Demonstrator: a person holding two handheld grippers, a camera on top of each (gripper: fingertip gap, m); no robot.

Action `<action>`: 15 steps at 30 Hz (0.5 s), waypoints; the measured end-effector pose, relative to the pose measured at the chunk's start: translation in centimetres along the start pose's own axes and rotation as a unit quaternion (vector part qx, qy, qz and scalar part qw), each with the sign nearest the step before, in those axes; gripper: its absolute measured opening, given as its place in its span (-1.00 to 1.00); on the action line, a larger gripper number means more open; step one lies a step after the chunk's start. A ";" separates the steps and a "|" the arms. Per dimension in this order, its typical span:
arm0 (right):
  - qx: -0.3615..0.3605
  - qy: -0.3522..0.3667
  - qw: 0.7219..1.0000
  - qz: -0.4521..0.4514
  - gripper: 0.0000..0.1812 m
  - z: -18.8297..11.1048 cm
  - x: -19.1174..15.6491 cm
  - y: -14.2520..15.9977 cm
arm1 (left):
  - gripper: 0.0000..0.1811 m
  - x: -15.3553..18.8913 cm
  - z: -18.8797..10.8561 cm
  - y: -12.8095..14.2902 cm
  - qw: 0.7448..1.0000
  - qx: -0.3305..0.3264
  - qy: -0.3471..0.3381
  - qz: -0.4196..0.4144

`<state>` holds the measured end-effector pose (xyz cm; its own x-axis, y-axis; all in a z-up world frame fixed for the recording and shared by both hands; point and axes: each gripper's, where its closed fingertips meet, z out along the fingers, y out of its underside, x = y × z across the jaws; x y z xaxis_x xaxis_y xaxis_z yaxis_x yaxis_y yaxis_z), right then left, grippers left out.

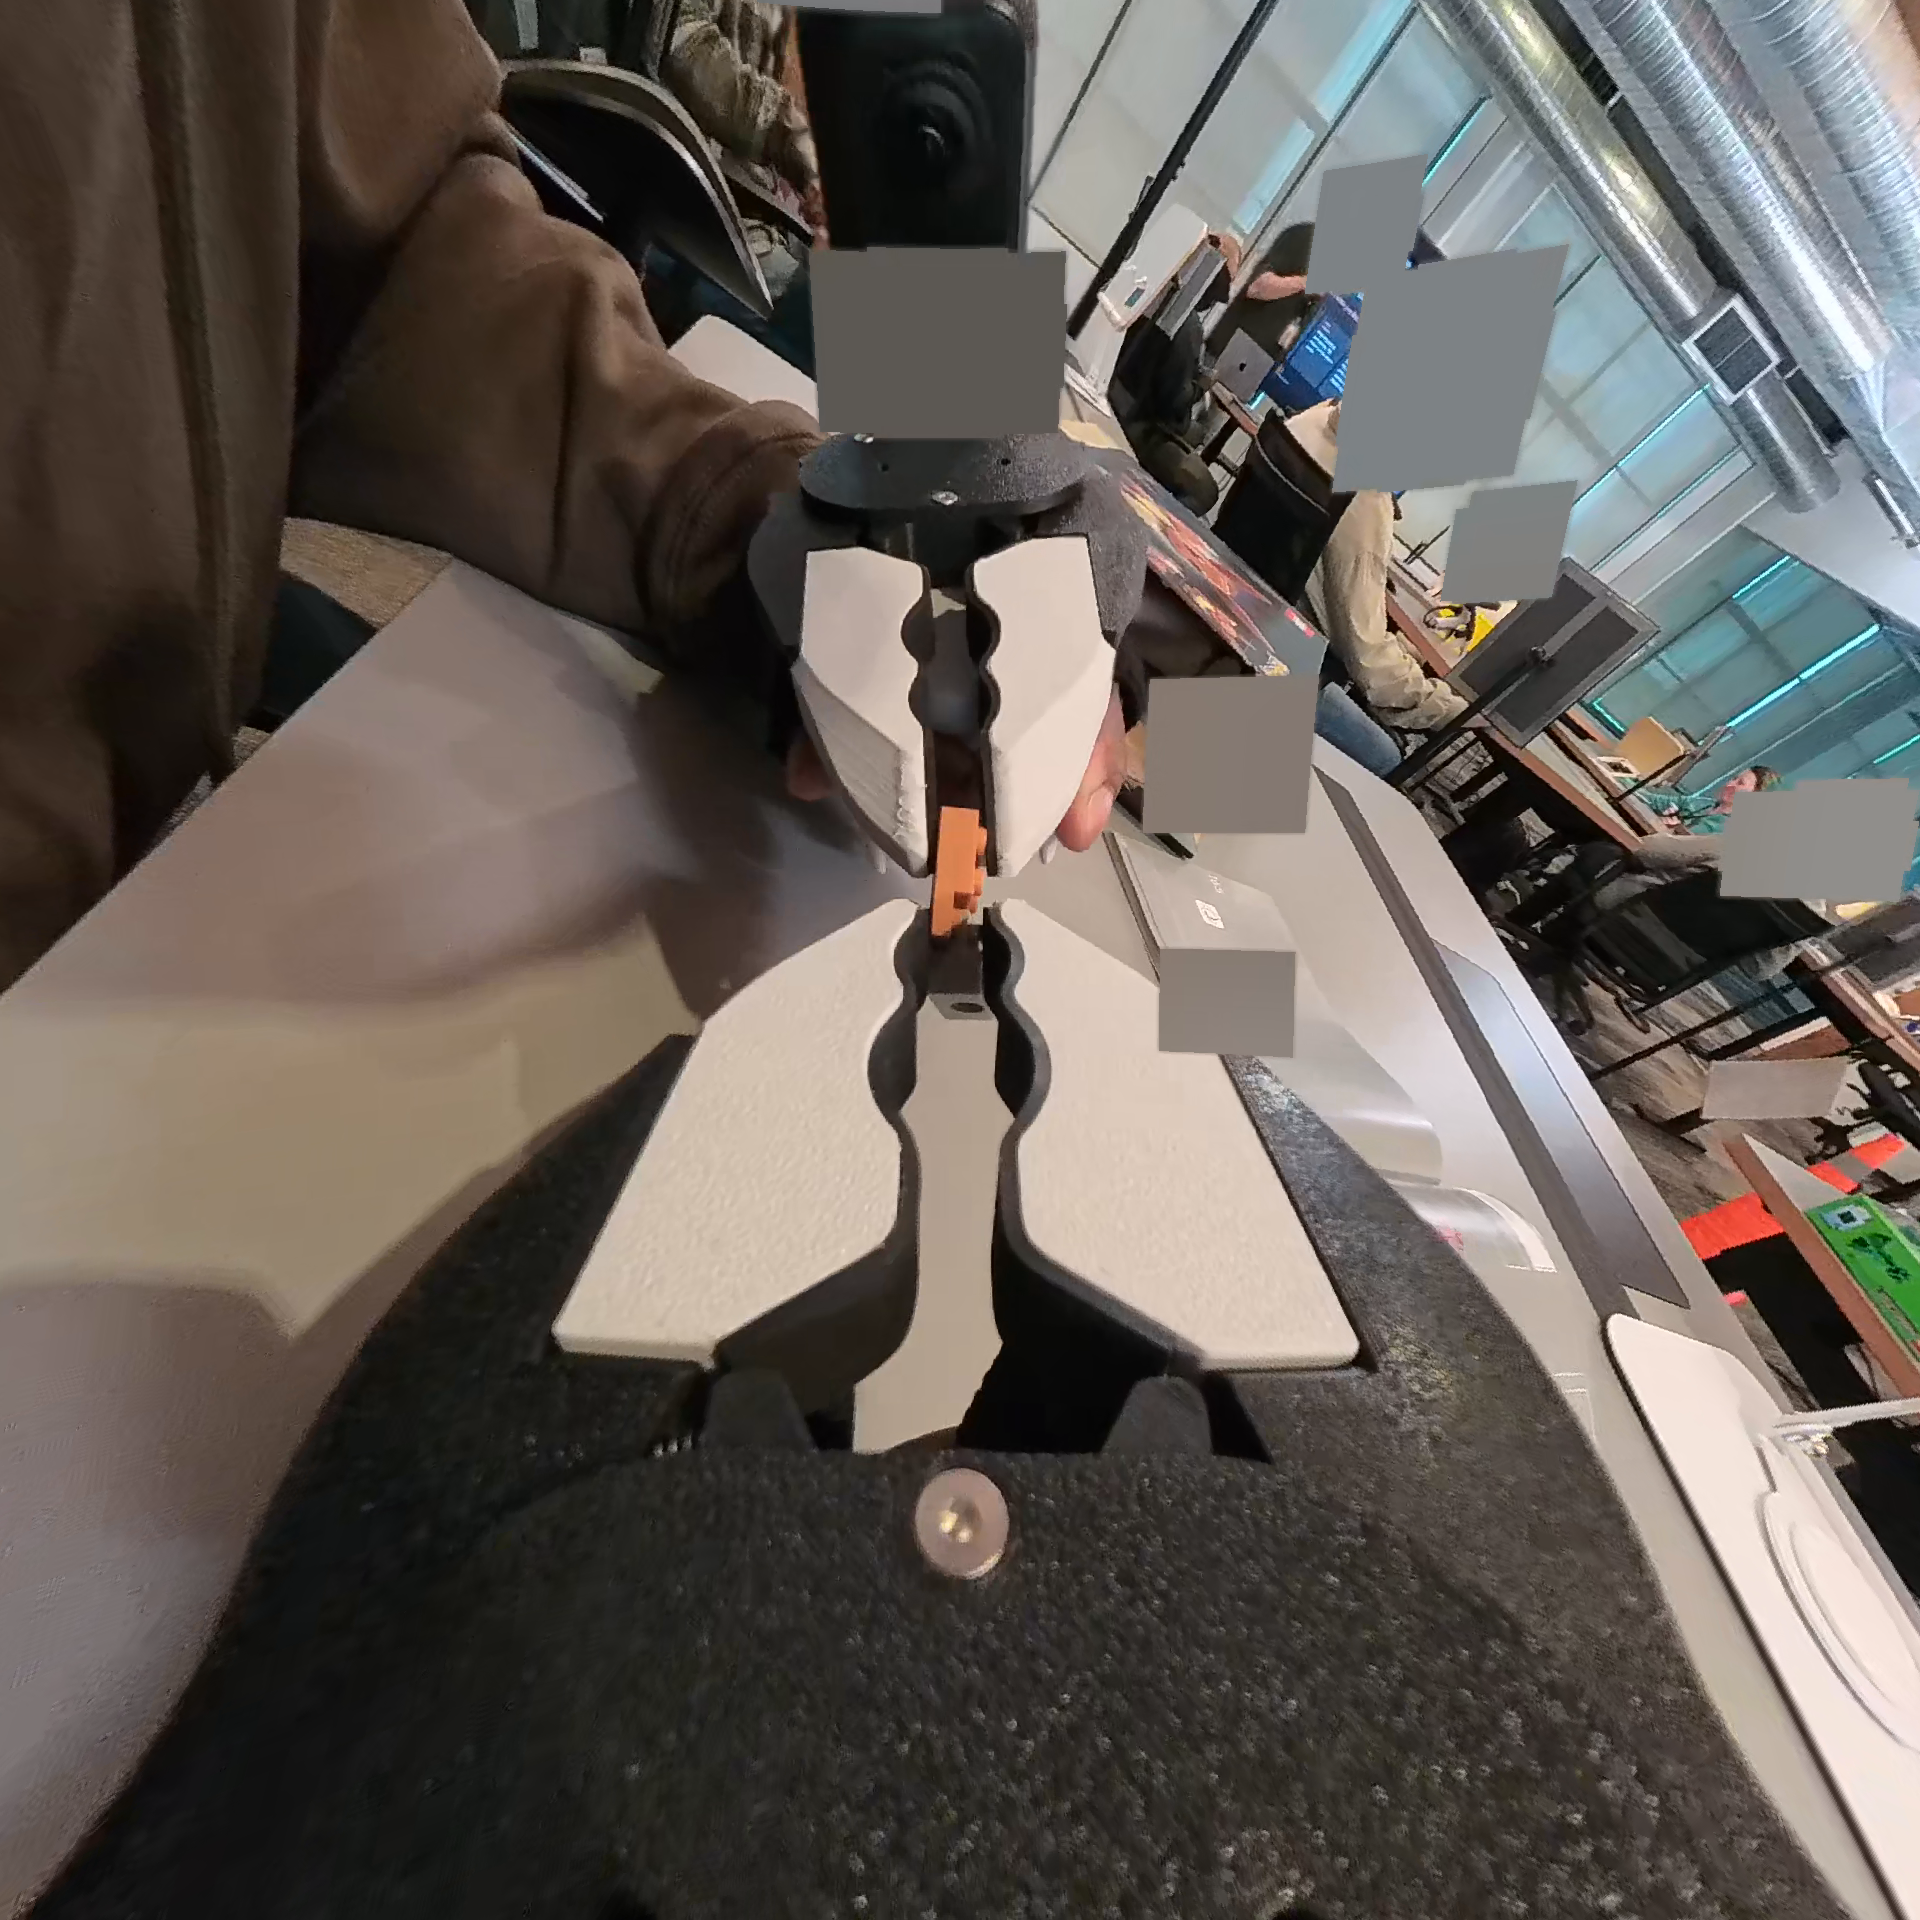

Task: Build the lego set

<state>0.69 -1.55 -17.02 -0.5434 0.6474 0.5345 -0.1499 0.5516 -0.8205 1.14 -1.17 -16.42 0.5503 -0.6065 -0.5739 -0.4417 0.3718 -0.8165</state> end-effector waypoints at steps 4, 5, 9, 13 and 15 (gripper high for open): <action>0.002 0.006 1.000 -0.004 -0.90 0.0 0.1 -0.1 | -0.90 0.0 0.0 -0.1 1.000 0.000 -0.004 0.007; 0.002 0.008 1.000 -0.007 -0.90 -0.1 0.1 -0.1 | -0.90 0.0 0.0 -0.1 1.000 0.000 -0.004 0.008; -0.001 0.016 1.000 -0.019 -0.90 -0.1 0.1 0.0 | -0.87 -0.3 0.1 0.0 1.000 -0.008 -0.014 0.011; -0.001 0.024 0.999 -0.030 -0.90 -0.1 0.2 -0.1 | -0.78 -0.7 0.0 0.2 0.999 -0.020 -0.027 0.019; -0.002 0.029 0.999 -0.038 -0.90 -0.1 0.2 -0.1 | -0.77 -0.7 0.0 0.2 0.999 -0.023 -0.030 0.023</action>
<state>0.68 -1.37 -16.79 -0.4823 0.6325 0.6061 -0.1856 0.6024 -0.7763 0.64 -0.63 -16.19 0.5685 -0.5461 -0.6153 -0.4992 0.3656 -0.7856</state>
